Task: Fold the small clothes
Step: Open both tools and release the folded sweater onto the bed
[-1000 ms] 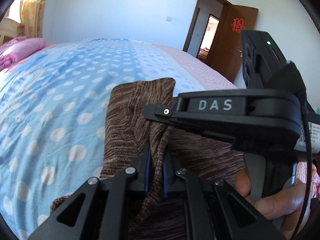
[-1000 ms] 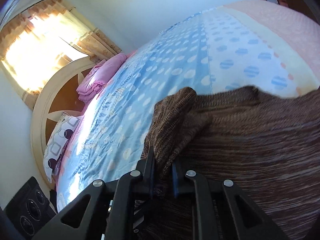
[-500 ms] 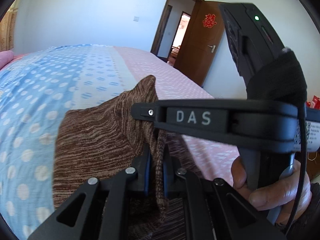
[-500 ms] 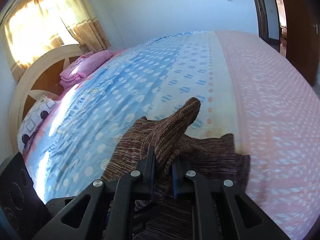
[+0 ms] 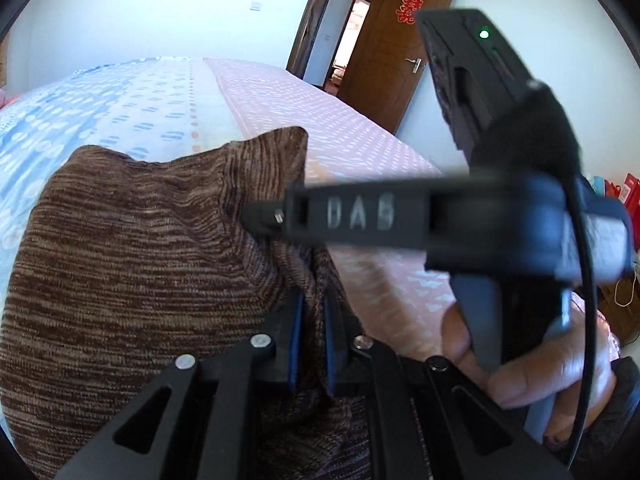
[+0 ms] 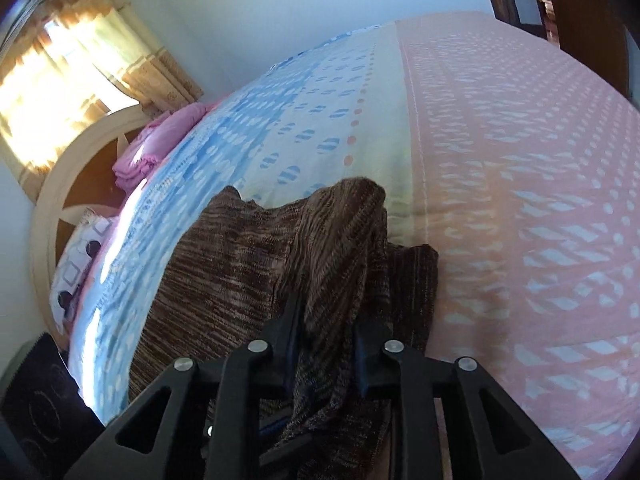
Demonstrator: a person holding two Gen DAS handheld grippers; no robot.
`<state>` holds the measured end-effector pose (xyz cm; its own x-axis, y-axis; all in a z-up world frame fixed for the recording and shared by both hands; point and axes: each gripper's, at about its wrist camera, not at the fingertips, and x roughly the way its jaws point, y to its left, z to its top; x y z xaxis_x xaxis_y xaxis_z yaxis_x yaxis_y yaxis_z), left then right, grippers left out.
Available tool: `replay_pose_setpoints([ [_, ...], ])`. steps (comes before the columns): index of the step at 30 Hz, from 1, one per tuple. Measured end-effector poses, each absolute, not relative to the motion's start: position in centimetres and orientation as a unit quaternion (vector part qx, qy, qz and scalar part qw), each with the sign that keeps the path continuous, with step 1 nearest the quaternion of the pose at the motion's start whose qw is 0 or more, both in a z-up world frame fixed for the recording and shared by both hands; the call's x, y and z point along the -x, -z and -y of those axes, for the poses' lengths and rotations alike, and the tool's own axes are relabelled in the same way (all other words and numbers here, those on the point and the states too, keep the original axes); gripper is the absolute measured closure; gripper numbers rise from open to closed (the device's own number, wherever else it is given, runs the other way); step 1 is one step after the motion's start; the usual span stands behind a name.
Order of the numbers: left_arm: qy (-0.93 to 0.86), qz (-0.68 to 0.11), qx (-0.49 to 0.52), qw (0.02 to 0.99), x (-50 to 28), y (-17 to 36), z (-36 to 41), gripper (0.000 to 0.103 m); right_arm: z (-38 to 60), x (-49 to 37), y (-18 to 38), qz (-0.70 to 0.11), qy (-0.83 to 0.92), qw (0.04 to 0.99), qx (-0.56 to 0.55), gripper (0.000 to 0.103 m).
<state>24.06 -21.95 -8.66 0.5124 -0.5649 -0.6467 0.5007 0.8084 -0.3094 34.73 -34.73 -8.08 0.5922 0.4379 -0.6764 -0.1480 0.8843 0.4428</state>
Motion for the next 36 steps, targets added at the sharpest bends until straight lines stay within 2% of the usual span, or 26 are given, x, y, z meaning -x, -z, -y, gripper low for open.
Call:
replay_pose_setpoints([
  [2,0.312,-0.384,0.043,0.868,-23.8,8.6,21.9,0.093,35.1,-35.2,7.8,-0.403,-0.181,0.873,-0.206,0.062],
  [5,0.327,-0.38,0.051,0.863,-23.0,8.5,22.1,0.093,35.8,-36.1,7.8,-0.389,-0.186,0.868,-0.247,0.064],
  [6,0.333,-0.38,0.051,0.861,-22.8,8.5,22.1,0.096,35.8,-36.5,7.8,-0.388,-0.179,0.87,-0.246,0.073],
  [7,0.334,-0.378,0.047,0.862,-22.4,8.4,22.3,0.096,35.5,-36.7,7.5,-0.39,-0.169,0.875,-0.231,0.095],
  [12,0.363,-0.382,0.043,0.849,-21.7,8.3,23.7,0.097,34.7,-36.9,6.2,-0.388,-0.149,0.895,-0.161,0.095],
  [13,0.369,-0.389,0.037,0.843,-21.5,8.5,24.1,0.097,34.9,-37.2,6.6,-0.395,-0.135,0.896,-0.154,0.093],
  [15,0.378,-0.393,0.014,0.838,-20.6,8.9,24.5,0.097,36.0,-37.0,7.2,-0.404,-0.1,0.897,-0.149,0.084],
  [16,0.382,-0.392,0.005,0.837,-19.9,8.8,24.5,0.097,36.8,-36.6,7.3,-0.403,-0.082,0.899,-0.151,0.075],
  [17,0.385,-0.39,-0.003,0.836,-19.3,8.7,24.1,0.097,37.7,-36.0,7.2,-0.4,-0.062,0.901,-0.154,0.073],
  [22,0.41,-0.371,-0.017,0.833,-15.9,8.1,20.2,0.075,40.6,-29.3,5.8,-0.37,-0.037,0.904,-0.209,0.073],
  [24,0.408,-0.361,-0.012,0.839,-15.0,7.8,17.6,0.057,40.1,-25.7,5.6,-0.364,-0.065,0.9,-0.229,0.073],
  [26,0.397,-0.35,0.002,0.849,-14.3,7.2,15.0,0.049,39.0,-22.2,5.7,-0.363,-0.08,0.897,-0.238,0.073],
  [33,0.299,-0.36,0.031,0.883,-17.7,6.8,10.0,0.049,32.6,-16.7,6.1,-0.369,-0.126,0.889,-0.242,0.073],
  [34,0.281,-0.365,0.034,0.887,-18.1,6.8,9.3,0.049,31.8,-16.6,6.3,-0.371,-0.123,0.887,-0.244,0.071],
  [36,0.263,-0.368,0.036,0.891,-18.0,7.1,8.6,0.049,30.5,-16.5,6.5,-0.373,-0.113,0.889,-0.241,0.06],
])
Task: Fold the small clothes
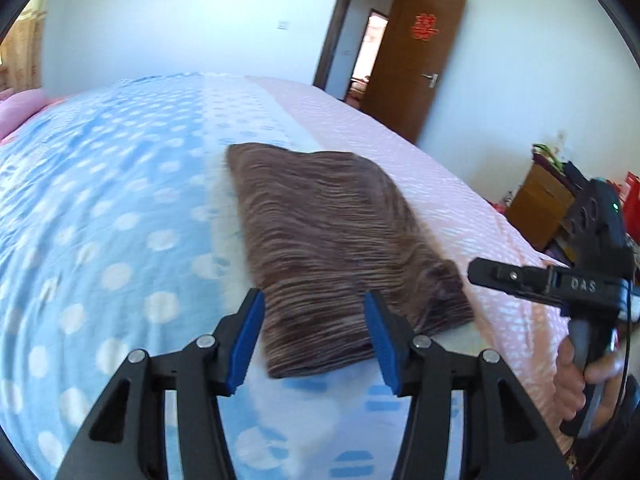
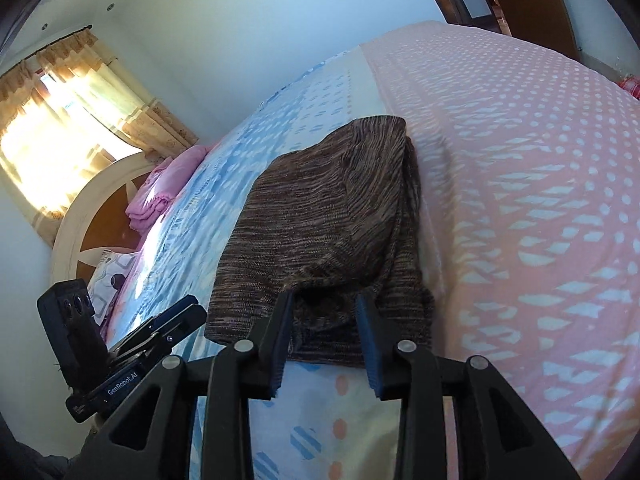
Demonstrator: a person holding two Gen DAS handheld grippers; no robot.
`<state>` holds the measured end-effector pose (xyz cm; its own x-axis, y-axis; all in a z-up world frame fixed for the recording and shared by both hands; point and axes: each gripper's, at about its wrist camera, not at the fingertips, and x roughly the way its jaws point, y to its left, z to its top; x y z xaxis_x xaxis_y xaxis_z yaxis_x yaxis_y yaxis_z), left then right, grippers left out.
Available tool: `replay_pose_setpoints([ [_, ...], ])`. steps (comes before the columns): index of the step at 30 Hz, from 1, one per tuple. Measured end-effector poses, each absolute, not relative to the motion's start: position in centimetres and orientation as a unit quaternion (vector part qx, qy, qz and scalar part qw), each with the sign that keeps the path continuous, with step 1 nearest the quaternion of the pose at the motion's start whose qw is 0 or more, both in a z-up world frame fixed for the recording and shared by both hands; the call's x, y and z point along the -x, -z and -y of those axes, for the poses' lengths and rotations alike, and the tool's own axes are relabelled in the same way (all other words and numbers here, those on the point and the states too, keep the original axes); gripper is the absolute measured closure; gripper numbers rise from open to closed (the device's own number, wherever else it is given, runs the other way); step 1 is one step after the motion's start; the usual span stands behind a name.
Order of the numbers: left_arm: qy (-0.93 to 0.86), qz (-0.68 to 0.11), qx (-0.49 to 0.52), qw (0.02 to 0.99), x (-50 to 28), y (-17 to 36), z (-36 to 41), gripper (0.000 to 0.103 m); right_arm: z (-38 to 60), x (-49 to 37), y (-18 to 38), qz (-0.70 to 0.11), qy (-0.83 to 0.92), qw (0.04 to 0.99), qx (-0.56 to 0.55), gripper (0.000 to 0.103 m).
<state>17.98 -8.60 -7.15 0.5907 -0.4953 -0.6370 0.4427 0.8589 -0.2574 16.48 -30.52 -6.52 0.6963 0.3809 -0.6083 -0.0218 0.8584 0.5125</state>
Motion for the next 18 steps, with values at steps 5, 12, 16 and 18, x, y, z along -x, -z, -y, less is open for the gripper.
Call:
replay_pose_setpoints([
  [5,0.237,-0.379,0.027,0.894,-18.4,8.3,7.7,0.049,29.0,-16.2,6.6,-0.364,-0.122,0.888,-0.252,0.046],
  [12,0.235,-0.39,0.041,0.89,-17.4,7.9,5.3,0.049,27.1,-19.1,8.6,-0.414,-0.069,0.893,-0.16,0.094],
  [16,0.233,-0.383,0.037,0.893,-17.3,7.7,4.7,0.049,28.7,-18.1,9.4,-0.416,-0.056,0.892,-0.167,0.094],
  [18,0.232,-0.383,0.041,0.893,-17.6,7.7,4.4,0.049,29.3,-16.8,8.8,-0.404,-0.053,0.899,-0.158,0.094],
])
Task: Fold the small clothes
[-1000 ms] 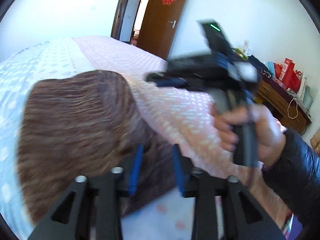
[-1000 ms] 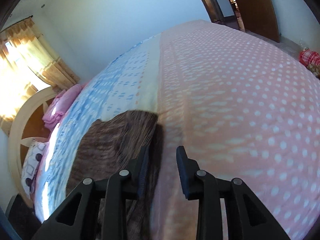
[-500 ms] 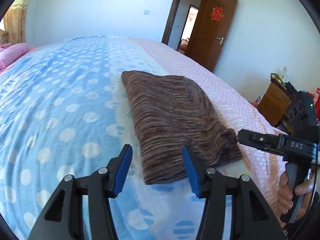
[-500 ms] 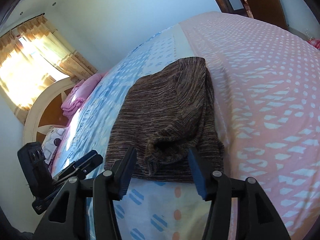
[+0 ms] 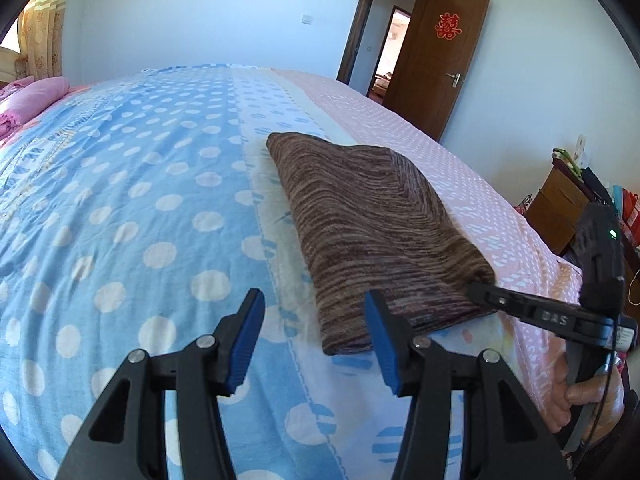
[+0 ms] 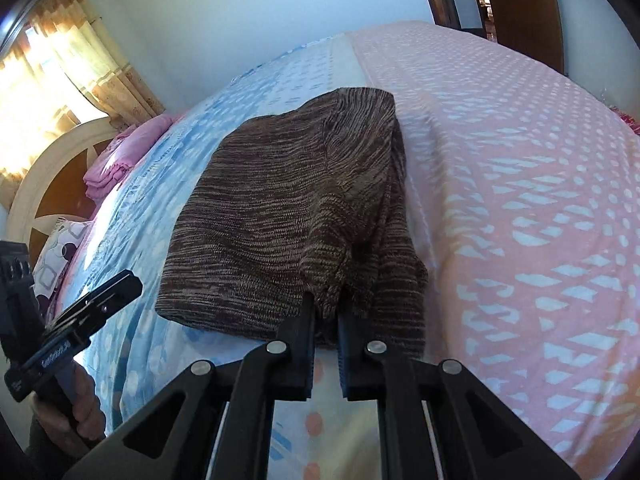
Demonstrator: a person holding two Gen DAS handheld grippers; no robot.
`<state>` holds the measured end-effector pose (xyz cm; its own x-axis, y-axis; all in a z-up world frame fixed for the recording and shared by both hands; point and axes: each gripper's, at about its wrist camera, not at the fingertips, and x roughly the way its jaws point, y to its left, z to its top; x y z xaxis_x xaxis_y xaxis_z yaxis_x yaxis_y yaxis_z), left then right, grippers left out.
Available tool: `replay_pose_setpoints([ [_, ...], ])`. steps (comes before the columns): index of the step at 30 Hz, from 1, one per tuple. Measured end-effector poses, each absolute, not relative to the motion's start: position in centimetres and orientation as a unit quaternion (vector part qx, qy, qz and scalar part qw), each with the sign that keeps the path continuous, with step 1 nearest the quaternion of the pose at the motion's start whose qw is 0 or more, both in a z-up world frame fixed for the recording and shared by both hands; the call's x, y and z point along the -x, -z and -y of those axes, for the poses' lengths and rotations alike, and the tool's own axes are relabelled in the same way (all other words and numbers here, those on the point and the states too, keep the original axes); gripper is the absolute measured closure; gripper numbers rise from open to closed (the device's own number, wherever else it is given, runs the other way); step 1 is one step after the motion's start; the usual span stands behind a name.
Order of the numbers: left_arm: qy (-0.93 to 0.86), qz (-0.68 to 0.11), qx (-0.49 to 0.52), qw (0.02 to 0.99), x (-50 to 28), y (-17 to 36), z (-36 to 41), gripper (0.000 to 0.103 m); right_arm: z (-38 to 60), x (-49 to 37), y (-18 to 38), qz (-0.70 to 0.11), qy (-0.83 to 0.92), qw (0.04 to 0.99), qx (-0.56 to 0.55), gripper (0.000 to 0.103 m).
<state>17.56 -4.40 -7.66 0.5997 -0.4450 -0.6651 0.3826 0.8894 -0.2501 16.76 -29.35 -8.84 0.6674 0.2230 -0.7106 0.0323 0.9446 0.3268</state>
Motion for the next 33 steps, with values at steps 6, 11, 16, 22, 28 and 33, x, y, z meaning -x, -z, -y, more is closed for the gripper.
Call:
replay_pose_setpoints([
  [6,0.228,-0.375,0.037,0.898,-19.4,7.3,5.6,0.049,30.6,-15.6,10.1,-0.411,-0.036,0.896,-0.165,0.094],
  [11,0.193,-0.384,0.015,0.903,-22.3,7.8,8.0,0.049,31.1,-15.5,8.9,-0.42,-0.022,0.892,-0.166,0.093],
  [16,0.162,-0.394,0.009,0.905,-24.0,9.0,8.8,0.046,31.2,-13.9,4.4,-0.328,0.069,0.937,-0.102,0.093],
  [22,0.121,-0.393,0.014,0.911,-23.5,10.4,8.6,0.035,25.3,-18.0,4.7,-0.332,-0.039,0.942,-0.04,0.093],
  [28,0.133,-0.405,0.044,0.904,-23.8,11.1,7.2,0.026,29.8,-20.2,9.9,-0.396,-0.033,0.906,-0.145,0.099],
  [33,0.148,-0.42,0.075,0.892,-24.1,10.8,5.8,0.023,32.0,-17.1,9.1,-0.404,-0.009,0.901,-0.155,0.103],
])
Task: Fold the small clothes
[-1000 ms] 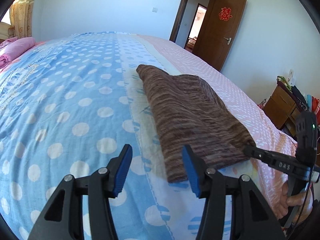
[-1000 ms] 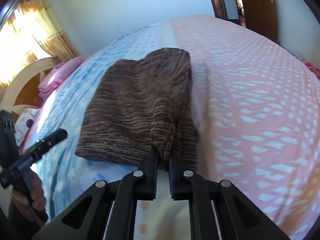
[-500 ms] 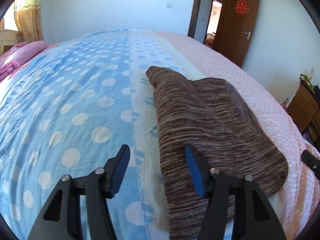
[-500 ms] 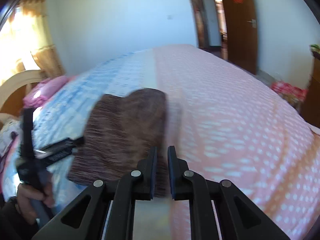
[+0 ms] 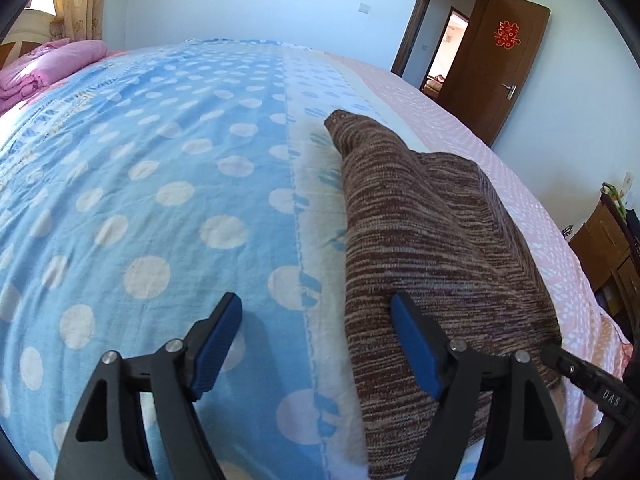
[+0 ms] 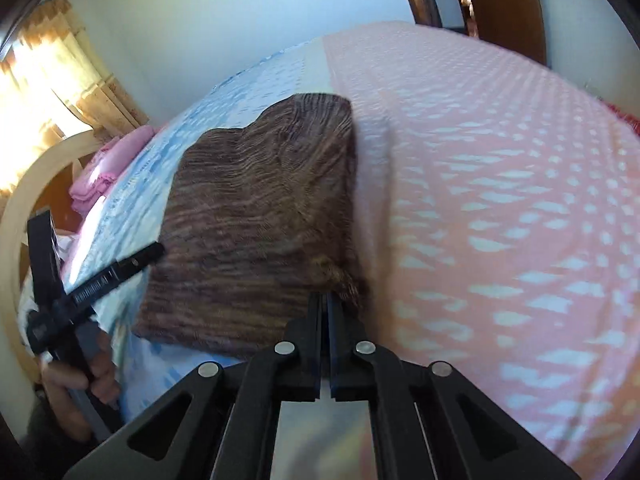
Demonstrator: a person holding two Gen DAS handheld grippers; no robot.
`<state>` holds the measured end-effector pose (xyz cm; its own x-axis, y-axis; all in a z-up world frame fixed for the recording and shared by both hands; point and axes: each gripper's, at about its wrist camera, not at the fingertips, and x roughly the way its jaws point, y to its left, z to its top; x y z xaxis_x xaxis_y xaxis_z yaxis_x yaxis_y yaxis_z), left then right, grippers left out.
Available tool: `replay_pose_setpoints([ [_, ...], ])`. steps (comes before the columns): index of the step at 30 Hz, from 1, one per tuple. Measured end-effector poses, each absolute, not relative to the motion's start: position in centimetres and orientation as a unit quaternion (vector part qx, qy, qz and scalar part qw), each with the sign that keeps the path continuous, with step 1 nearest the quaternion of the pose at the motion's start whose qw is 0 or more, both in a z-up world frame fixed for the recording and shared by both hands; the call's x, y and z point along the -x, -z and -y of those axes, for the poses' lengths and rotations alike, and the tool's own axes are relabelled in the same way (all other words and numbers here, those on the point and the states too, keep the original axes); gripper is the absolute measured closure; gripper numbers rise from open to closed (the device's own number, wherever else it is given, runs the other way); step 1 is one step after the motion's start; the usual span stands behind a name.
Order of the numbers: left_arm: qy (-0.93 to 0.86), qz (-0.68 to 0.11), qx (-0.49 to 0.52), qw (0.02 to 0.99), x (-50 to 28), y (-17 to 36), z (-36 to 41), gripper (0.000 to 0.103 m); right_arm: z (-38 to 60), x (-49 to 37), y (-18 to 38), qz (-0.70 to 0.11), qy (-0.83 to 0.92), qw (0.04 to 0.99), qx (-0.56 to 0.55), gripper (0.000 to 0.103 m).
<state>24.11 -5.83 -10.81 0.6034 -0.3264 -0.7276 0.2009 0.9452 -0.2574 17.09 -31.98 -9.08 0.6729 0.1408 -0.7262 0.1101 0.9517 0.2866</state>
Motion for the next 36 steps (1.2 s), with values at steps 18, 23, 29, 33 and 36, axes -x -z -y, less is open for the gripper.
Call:
replay_pose_setpoints([
  [18,0.145,-0.383,-0.002,0.912,-28.1,6.0,9.3,0.024,31.2,-16.9,5.9,-0.363,-0.007,0.927,-0.092,0.099],
  [23,0.126,-0.369,0.006,0.921,-31.4,5.4,11.8,0.024,31.3,-22.7,2.4,-0.324,-0.006,0.944,-0.066,0.099],
  [29,0.04,-0.414,0.011,0.909,-35.4,9.9,11.9,0.018,30.8,-32.2,3.8,-0.355,-0.013,0.934,-0.045,0.099],
  [33,0.04,-0.434,0.046,0.899,-35.9,11.1,10.6,0.007,30.6,-37.3,8.3,-0.407,-0.011,0.913,-0.021,0.099],
  [36,0.041,-0.438,0.037,0.897,-36.0,11.4,11.0,0.007,32.2,-37.3,8.0,-0.397,-0.028,0.916,-0.058,0.099],
])
